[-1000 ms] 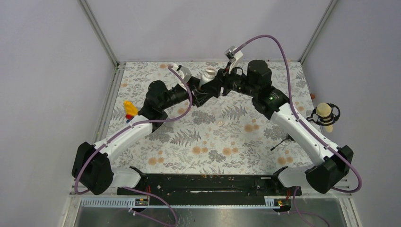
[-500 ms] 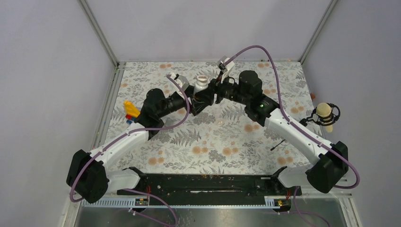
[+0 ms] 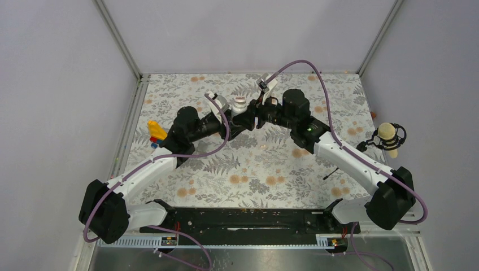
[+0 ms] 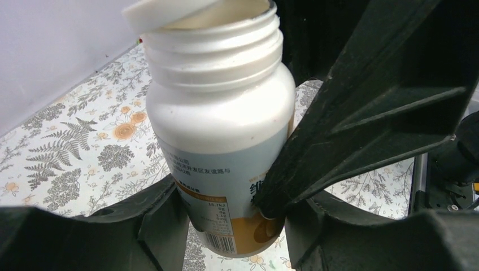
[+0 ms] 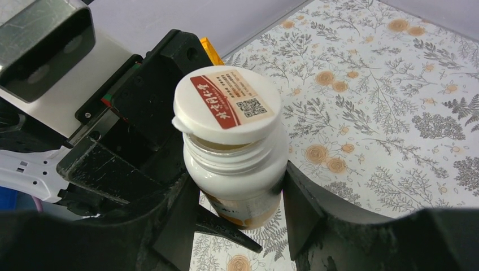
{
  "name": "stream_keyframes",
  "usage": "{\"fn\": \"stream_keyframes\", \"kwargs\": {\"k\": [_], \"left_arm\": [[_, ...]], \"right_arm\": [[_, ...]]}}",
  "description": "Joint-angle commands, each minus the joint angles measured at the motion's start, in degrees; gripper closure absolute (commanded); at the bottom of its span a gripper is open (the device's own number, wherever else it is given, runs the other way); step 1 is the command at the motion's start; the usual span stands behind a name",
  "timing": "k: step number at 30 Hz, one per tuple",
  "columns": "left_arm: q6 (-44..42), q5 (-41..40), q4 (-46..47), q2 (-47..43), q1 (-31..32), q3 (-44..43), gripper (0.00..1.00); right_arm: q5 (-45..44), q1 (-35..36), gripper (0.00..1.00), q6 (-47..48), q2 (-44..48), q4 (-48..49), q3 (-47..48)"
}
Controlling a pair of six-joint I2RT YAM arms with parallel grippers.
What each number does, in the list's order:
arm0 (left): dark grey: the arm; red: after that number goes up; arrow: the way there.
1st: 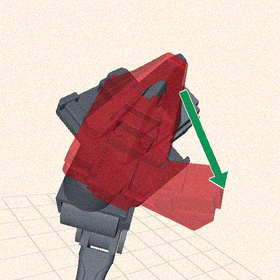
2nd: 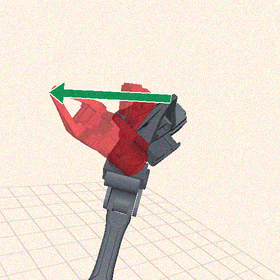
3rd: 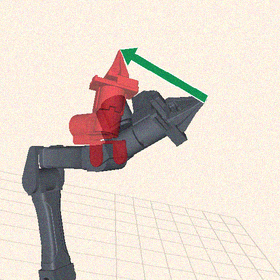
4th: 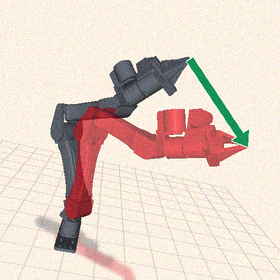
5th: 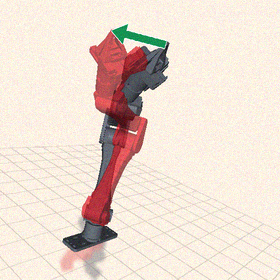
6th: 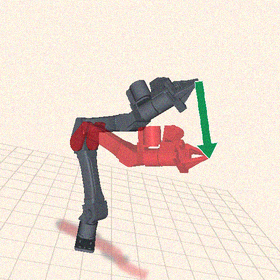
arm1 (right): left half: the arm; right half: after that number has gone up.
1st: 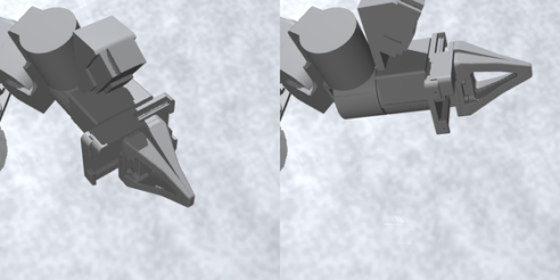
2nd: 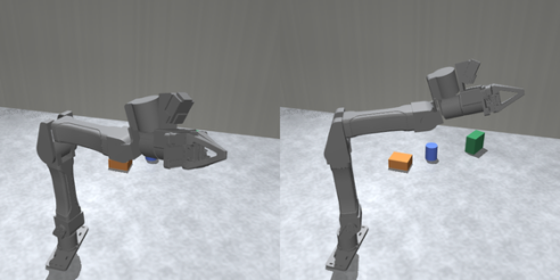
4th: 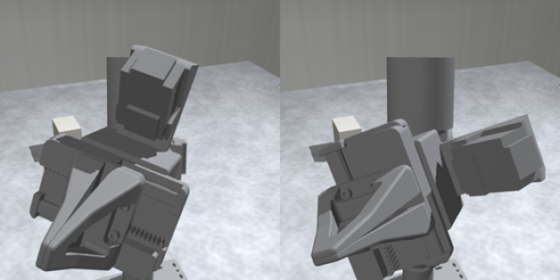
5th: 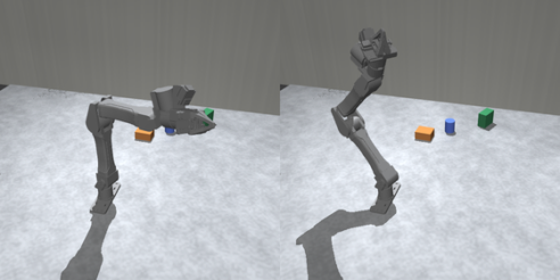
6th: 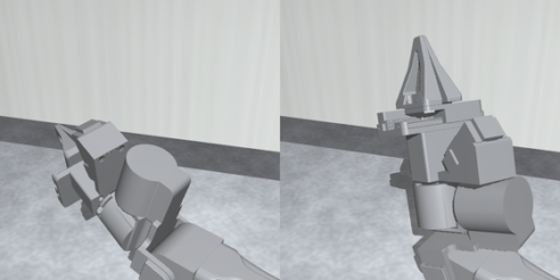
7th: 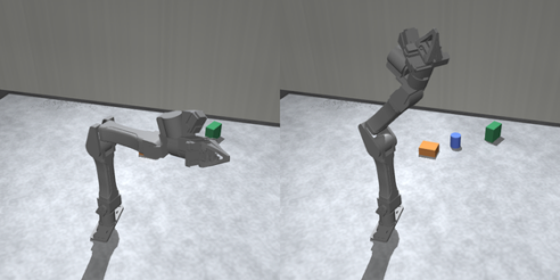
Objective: Sort the pills into containers
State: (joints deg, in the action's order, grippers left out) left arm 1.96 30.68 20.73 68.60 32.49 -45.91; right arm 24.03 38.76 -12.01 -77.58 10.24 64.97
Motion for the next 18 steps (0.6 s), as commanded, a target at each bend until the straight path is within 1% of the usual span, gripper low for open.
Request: {"fn": "stream_keyframes", "kwargs": {"k": [1, 8, 11, 12, 13, 14, 16, 17, 18], "left_arm": [[-3.70, 3.31, 2.34, -0.99, 0.47, -1.63, 1.00], [-4.13, 3.45, 1.99, -0.37, 0.47, -1.87, 1.00], [-4.23, 3.35, 1.68, -0.39, 0.42, -1.90, 1.00], [-4.09, 3.34, 1.85, -0.44, 0.39, -1.90, 1.00], [-3.90, 3.47, 2.04, -0.40, 0.38, -1.90, 1.00], [-3.67, 3.36, 2.19, -0.37, 0.34, -1.90, 1.00], [-2.70, 2.45, 2.39, -0.31, 0.30, -2.12, 0.99], [-2.22, 1.75, 2.46, -0.31, 0.14, -2.24, 0.95], [-2.14, 0.82, 2.47, -0.31, 0.10, -2.25, 0.85]], "right_arm": [[-4.59, 0.75, 0.41, -4.24, 1.48, 5.55, -1.03], [-4.43, 0.70, 0.26, -5.43, 0.34, 7.07, -0.42], [-4.70, 0.75, 0.25, -6.07, 0.19, 7.49, -0.11], [-4.78, 0.73, 0.28, -6.17, 0.05, 7.35, -0.04], [-4.67, 0.70, 0.33, -6.19, -0.23, 6.98, 0.17], [-4.15, 0.71, 0.41, -6.11, -0.51, 6.47, 0.50], [-3.18, 0.72, 0.61, -5.85, -1.09, 5.08, 1.20], [-2.86, 0.70, 0.68, -5.59, -1.17, 4.47, 1.36], [-2.90, 0.73, 0.75, -5.18, -0.98, 3.98, 1.26]]}}
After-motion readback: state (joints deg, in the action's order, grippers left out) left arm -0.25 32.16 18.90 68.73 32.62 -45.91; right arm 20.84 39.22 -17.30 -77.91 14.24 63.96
